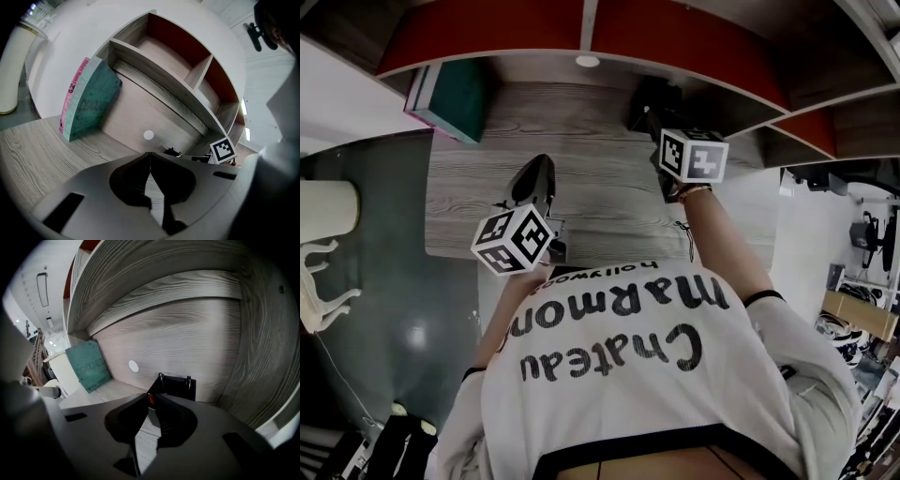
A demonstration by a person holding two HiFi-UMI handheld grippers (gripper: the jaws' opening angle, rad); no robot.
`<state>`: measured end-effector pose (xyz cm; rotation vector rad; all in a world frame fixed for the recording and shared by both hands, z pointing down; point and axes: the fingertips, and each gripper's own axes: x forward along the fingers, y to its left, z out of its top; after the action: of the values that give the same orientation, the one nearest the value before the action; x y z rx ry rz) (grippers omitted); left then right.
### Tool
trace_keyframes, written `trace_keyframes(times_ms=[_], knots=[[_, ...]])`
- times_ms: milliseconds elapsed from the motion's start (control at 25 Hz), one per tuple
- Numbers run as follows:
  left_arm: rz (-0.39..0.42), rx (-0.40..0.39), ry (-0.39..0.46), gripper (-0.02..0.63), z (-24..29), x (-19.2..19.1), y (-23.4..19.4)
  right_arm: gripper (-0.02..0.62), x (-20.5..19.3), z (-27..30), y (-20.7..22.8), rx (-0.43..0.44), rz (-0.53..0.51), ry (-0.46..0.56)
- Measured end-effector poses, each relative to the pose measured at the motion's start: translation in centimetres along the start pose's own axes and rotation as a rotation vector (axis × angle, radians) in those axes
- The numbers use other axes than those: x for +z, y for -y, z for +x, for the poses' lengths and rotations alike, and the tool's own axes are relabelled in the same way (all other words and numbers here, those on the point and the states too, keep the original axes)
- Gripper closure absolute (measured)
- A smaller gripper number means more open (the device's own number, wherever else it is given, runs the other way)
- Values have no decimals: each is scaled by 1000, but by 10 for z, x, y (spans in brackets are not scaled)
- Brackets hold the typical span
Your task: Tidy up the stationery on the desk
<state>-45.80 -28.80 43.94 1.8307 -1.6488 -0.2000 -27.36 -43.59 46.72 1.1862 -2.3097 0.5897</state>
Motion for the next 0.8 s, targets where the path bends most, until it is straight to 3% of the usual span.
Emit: trace_keyframes(times_ms=[480, 800], knots=[[29, 50, 17, 589, -31, -8, 7, 526, 1, 6, 2, 57, 62, 21], [48, 35, 43, 589, -46, -11, 37, 535, 32, -40, -3, 86, 78, 172]])
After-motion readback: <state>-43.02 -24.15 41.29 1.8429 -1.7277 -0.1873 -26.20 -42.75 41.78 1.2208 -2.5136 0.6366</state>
